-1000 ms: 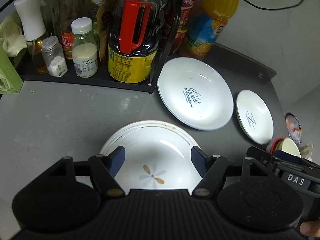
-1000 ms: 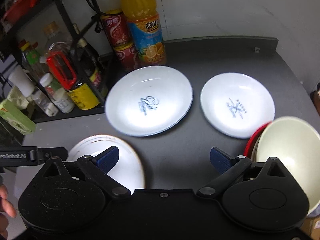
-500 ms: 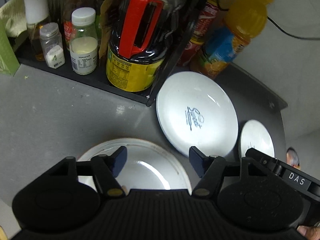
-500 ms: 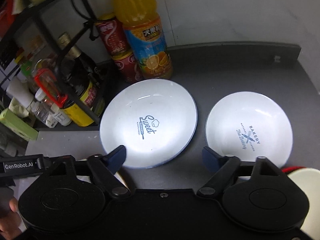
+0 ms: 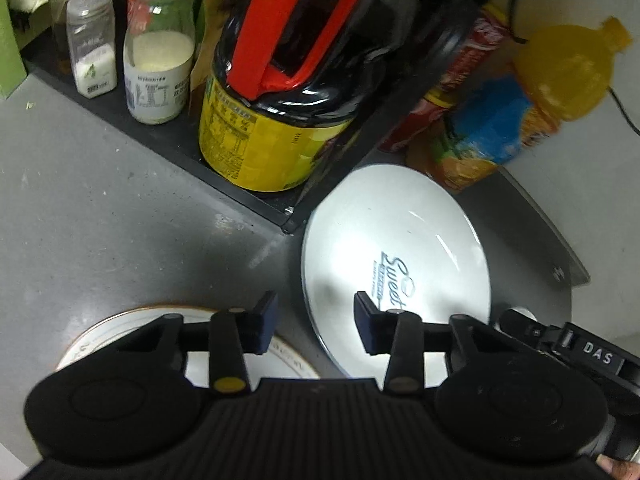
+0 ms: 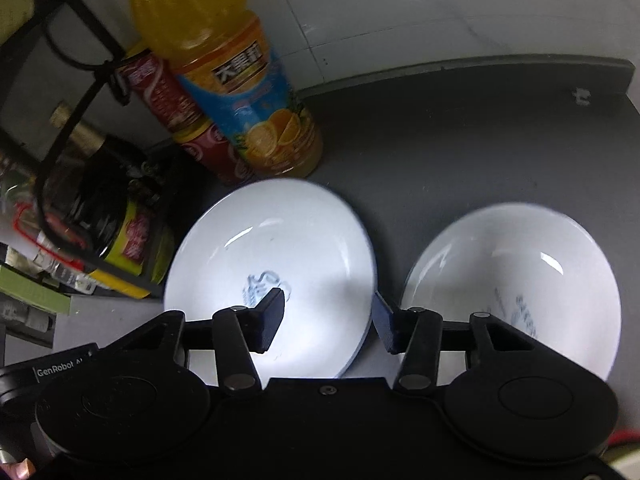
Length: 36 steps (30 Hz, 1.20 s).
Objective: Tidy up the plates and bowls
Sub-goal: 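Reach both grippers to the 'Sweet' plate rim and close on it, then lift the 'Sweet' plate with both grippers and lower it onto the stained plate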
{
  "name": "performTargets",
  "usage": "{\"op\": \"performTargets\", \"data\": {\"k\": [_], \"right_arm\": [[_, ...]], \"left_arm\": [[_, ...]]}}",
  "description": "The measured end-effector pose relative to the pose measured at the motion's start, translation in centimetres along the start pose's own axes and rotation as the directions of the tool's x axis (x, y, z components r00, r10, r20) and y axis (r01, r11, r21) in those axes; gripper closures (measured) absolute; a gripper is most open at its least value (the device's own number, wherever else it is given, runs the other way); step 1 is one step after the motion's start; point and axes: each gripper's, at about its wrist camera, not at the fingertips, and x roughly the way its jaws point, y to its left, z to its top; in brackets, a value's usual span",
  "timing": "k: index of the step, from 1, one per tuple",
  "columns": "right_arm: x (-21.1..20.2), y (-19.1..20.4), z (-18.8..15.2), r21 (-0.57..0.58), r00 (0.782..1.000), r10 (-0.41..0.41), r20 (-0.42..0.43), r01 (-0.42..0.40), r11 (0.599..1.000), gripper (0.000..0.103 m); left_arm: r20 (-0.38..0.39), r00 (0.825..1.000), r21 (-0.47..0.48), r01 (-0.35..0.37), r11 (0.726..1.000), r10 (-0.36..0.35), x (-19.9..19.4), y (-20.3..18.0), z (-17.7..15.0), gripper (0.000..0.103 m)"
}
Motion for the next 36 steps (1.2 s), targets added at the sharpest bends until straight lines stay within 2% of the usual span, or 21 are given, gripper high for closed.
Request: {"op": "performTargets", "data": {"k": [2, 7, 14, 18, 21, 22, 24, 31, 36], "right_arm": [[0.7, -0.5, 0.7, 0.004, 1.0, 0.003, -0.011, -0.003, 1.0, 0.059], [2.6, -1.7, 2.0, 0.013, 0.999, -0.018, -0.041, 0.018, 1.0, 0.06], [4.9, -2.9, 2.7, 0.027, 0.996, -0.023, -0.086, 0.025, 0.999, 0.07], [6.2, -3.3, 3.0, 0.064, 0.993, 0.017, -0.114, -0.009, 0.998, 0.075], [6.9, -3.5, 2.8, 0.086, 0.99, 0.04, -0.133, -0.028, 0.996, 0.076], [7.0, -3.5, 2.8, 0.087, 0.989, 0.051, -0.138, -0.039, 0.995, 0.08], [7.1, -3.6, 2.6, 0.09, 0.988, 0.068, -0.139, -0.056, 0.994, 0.084], [5.9, -3.4, 2.3, 0.096, 0.991, 0.066, -0.115, -0.056, 0.994, 0.089], [4.3, -4.1, 1.8, 0.132, 0.993, 0.083, -0.084, -0.072, 0.989, 0.093]], "left_arm": [[-0.005, 1.0, -0.023, 0.002, 1.0, -0.002, 0.9, 0.1, 0.2, 0.073], [0.001, 1.0, -0.077, -0.002, 0.997, 0.002, 2.7, 0.3, 0.5, 0.076], [-0.012, 1.0, -0.153, 0.017, 0.988, -0.02, 4.7, 1.0, 0.6, 0.085], [-0.033, 0.999, -0.183, 0.03, 0.983, -0.037, 5.8, 1.4, 0.7, 0.092], [-0.053, 0.997, -0.21, 0.04, 0.977, -0.052, 6.3, 1.8, 0.5, 0.093], [-0.055, 0.997, -0.215, 0.05, 0.975, -0.063, 6.5, 1.9, 0.4, 0.094], [-0.049, 0.997, -0.209, 0.053, 0.976, -0.065, 6.5, 1.8, 0.3, 0.094], [-0.047, 0.996, -0.193, 0.064, 0.979, -0.074, 5.9, 1.8, 0.5, 0.095], [-0.052, 0.991, -0.156, 0.116, 0.981, -0.125, 4.7, 1.7, 1.3, 0.095]]}}
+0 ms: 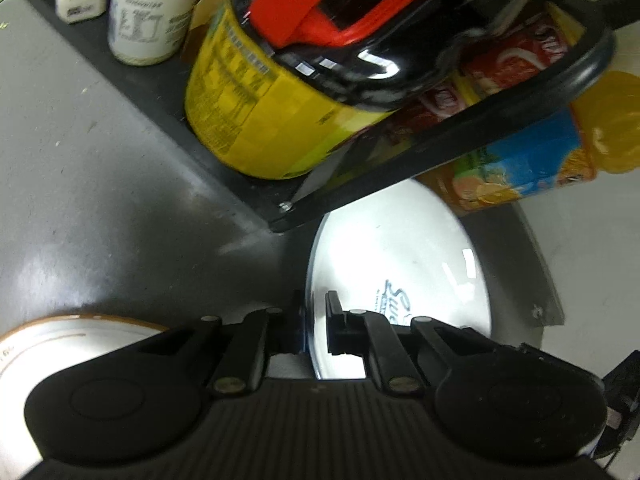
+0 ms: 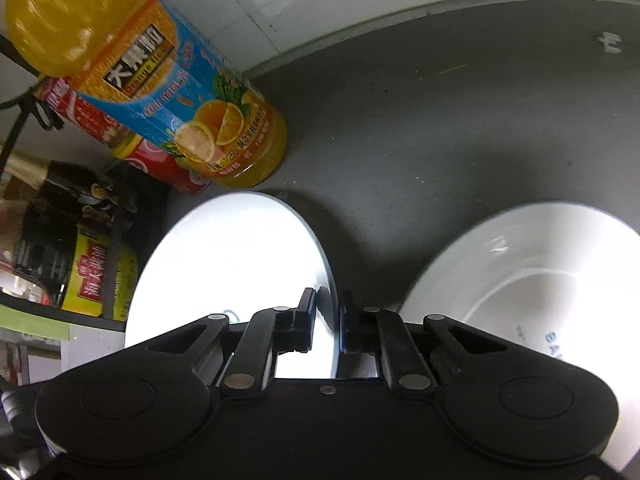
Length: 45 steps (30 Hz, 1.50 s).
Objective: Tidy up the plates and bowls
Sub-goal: 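Lift the 'Sweet' plate with both grippers and lower it onto the stained plate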
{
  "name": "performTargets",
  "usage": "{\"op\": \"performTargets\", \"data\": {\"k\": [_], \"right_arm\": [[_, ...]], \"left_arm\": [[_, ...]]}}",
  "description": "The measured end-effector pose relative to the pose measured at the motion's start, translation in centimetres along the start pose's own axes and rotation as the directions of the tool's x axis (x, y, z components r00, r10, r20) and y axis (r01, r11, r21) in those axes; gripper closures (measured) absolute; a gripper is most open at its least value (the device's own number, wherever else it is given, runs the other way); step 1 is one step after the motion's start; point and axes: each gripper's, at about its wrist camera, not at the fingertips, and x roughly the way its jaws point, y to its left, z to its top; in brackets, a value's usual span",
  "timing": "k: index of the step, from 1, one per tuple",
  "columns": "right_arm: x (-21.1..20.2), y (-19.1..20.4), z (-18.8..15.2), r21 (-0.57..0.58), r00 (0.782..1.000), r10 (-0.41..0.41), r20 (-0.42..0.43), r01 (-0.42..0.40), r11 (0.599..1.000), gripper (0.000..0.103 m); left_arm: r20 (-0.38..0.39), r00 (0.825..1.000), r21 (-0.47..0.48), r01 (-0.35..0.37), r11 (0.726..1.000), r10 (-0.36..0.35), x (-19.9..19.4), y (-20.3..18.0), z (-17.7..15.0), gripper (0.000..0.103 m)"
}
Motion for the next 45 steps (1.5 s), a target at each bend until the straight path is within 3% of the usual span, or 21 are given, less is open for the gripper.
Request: {"op": "performTargets", "data": {"k": [8, 23, 36, 45], "right_arm": [[-3.1, 0.0, -1.5, 0.067, 0.997, 0.034, 0.067, -0.038, 0.997, 0.098], [-7.2, 2.2, -6.5, 0.148, 0.986, 0.007, 0.166, -0.032, 0.988, 0.098], [-8.8, 4.4, -12.1, 0.213, 0.976, -0.009, 0.219, -0.039, 0.976, 0.098], [-8.5, 6.1, -15.8, 0.24, 0.974, -0.025, 0.226, -0.031, 0.97, 0.098]], "left_arm": [[-0.019, 1.0, 0.069, -0.006, 0.998, 0.007, -1.4, -1.0, 0.7, 0.095], [-0.063, 0.997, 0.198, 0.046, 0.979, -0.034, -6.1, -0.4, 0.7, 0.095], [-0.095, 0.995, 0.297, 0.065, 0.953, -0.038, -10.3, 2.7, -0.6, 0.095], [-0.116, 0.993, 0.316, 0.064, 0.947, -0.028, -11.3, 5.5, -1.4, 0.095]]}}
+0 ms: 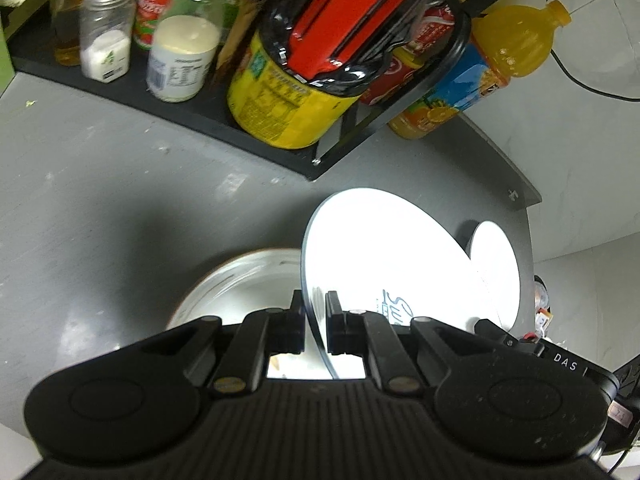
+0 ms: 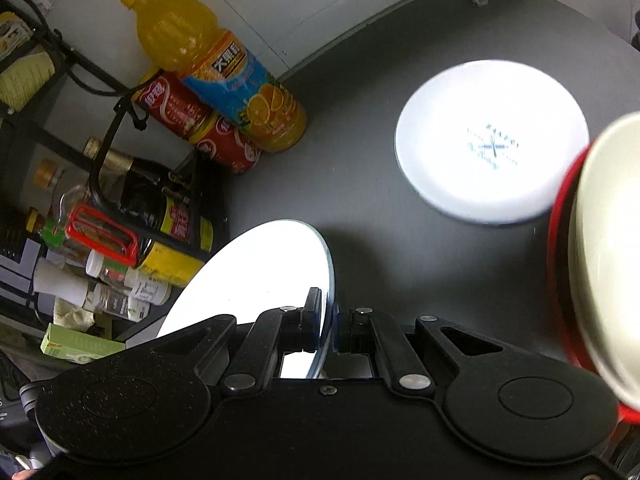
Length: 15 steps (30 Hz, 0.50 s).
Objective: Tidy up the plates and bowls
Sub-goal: 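Lift the 'Sweet' plate with both grippers and lower it onto the stained plate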
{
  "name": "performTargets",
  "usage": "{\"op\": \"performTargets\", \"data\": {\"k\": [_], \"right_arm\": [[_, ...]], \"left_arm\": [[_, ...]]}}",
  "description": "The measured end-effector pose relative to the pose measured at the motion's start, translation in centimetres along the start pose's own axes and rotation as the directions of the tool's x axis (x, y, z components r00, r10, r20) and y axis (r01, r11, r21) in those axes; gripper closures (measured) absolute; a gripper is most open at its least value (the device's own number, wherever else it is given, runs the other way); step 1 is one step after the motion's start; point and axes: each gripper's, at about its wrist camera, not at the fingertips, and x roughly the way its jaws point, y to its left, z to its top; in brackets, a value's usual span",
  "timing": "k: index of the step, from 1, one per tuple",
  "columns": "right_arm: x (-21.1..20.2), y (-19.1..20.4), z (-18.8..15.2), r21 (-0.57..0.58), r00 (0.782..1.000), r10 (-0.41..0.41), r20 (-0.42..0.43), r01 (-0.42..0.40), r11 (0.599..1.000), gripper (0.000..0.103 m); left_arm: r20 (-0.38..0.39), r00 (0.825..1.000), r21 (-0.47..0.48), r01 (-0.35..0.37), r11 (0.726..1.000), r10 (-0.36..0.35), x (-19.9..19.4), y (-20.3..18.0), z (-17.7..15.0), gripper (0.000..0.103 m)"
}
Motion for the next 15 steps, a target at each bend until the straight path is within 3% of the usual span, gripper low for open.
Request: {"op": "performTargets", "data": {"k": [15], "right_arm": [[-0.8, 1.3, -3.8, -0.017, 0.999, -0.036, 0.008, 0.036, 0.999, 0.098]], "left_arm": [[-0.031, 1.0, 0.002, 0.004, 1.0, -0.004, -0.5, 3.3, -1.9, 0.095]]}}
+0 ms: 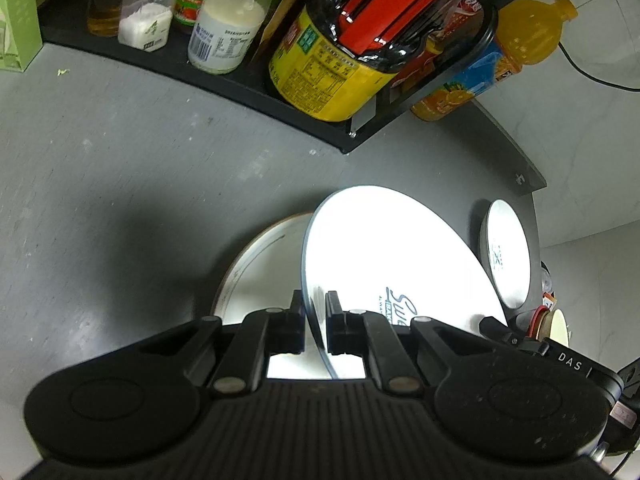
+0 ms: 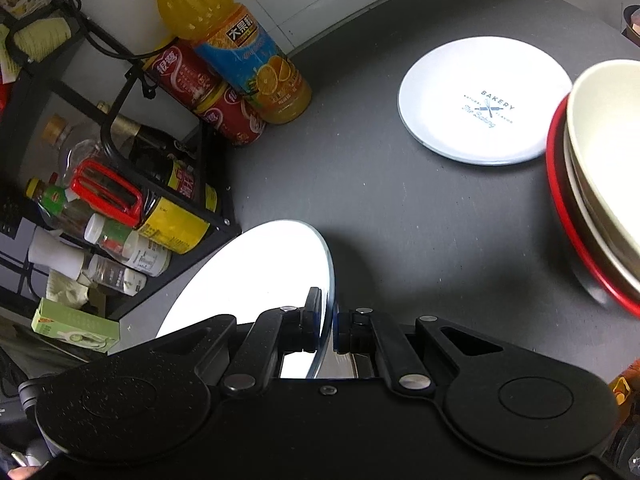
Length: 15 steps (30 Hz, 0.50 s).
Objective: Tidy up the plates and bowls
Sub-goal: 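Lift the 'Sweet' plate with both grippers and lower it onto the stained plate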
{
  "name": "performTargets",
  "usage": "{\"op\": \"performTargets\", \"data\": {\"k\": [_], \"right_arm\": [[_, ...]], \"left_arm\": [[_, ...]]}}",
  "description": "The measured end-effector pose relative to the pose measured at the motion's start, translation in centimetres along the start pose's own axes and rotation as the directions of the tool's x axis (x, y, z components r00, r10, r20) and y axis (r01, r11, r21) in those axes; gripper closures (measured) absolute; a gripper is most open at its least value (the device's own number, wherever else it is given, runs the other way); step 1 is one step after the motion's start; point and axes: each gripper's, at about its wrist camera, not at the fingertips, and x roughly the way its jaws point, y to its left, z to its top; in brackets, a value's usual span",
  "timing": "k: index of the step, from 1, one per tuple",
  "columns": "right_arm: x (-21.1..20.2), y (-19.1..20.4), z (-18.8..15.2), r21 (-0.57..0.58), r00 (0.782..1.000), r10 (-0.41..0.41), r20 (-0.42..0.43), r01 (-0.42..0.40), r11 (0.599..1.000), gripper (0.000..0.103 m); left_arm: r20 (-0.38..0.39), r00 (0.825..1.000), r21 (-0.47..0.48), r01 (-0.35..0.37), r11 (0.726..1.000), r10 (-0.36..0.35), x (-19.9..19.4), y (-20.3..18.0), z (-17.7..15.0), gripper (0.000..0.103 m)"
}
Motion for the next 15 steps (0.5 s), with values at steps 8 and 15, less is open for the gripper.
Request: {"op": "performTargets", "data": {"k": [8, 15], "right_arm": [[0.2, 0.8, -1.1, -0.041, 1.0, -0.024, -0.008, 0.024, 0.999, 0.098], [0.5, 0.8, -2.9, -0.062, 0.998, -0.056, -0.01, 0.055, 0.997, 0.098]], "left_arm": [[-0.013, 1.0, -0.009, -0.012, 1.0, 0.012, 0.6, 1.2, -0.6, 0.095], [-0.032, 0.999, 0.006, -0.035, 0.999, 0.035, 1.0, 1.6, -1.6, 0.094]]}}
